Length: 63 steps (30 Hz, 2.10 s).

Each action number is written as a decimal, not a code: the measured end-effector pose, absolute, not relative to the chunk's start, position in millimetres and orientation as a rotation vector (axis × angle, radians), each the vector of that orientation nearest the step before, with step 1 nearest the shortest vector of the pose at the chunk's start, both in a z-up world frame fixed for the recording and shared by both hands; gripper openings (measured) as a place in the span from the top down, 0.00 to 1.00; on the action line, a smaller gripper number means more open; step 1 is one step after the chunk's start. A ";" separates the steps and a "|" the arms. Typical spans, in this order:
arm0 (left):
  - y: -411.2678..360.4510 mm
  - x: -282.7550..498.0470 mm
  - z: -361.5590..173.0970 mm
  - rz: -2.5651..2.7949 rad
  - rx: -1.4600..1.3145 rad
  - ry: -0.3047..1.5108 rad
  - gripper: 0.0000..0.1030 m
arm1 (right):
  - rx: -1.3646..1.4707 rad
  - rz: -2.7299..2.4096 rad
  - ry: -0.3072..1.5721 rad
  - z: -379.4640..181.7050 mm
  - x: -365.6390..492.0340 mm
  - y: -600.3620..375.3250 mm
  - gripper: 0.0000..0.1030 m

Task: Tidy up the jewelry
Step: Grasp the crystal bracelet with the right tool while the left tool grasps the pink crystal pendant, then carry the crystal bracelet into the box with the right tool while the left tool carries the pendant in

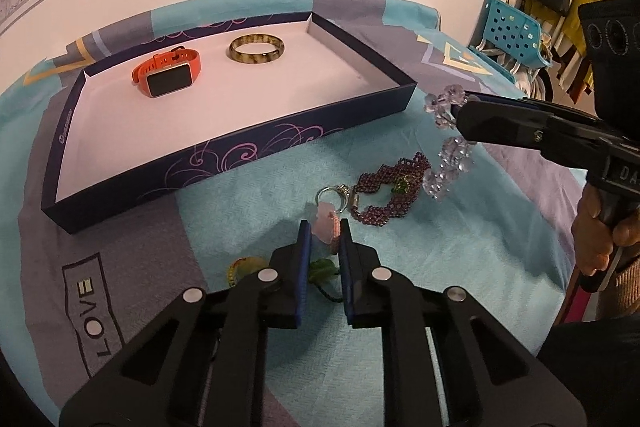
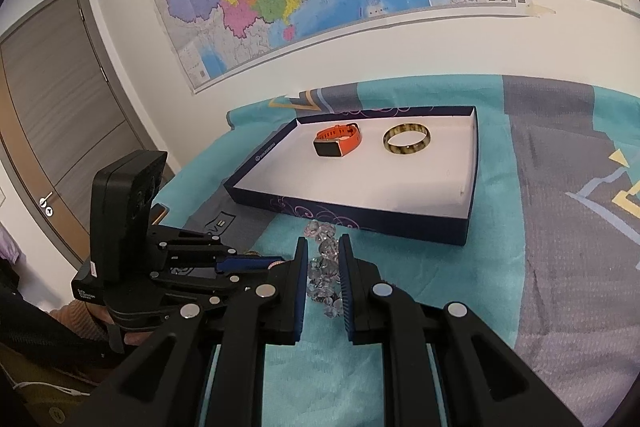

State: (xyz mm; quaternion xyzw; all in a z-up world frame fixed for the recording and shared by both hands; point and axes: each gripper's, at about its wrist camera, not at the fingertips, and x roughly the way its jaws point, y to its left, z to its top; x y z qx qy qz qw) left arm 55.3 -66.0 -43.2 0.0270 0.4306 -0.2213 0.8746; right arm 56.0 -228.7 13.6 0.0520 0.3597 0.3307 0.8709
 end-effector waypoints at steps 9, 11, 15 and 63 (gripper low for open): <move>-50.3 49.8 -19.1 -0.453 0.022 0.841 0.87 | 0.093 0.689 0.728 26.0 66.0 -222.1 0.87; -46.4 51.1 -13.2 -0.446 0.013 0.829 0.87 | 0.084 0.690 0.719 30.3 69.6 -220.9 0.87; -35.1 56.6 -2.9 -0.425 -0.005 0.807 0.87 | 0.066 0.685 0.698 39.8 79.3 -216.2 0.87; 3.2 160.1 -7.1 -0.308 0.000 0.854 0.87 | -0.029 0.536 0.759 15.9 212.1 -189.0 0.87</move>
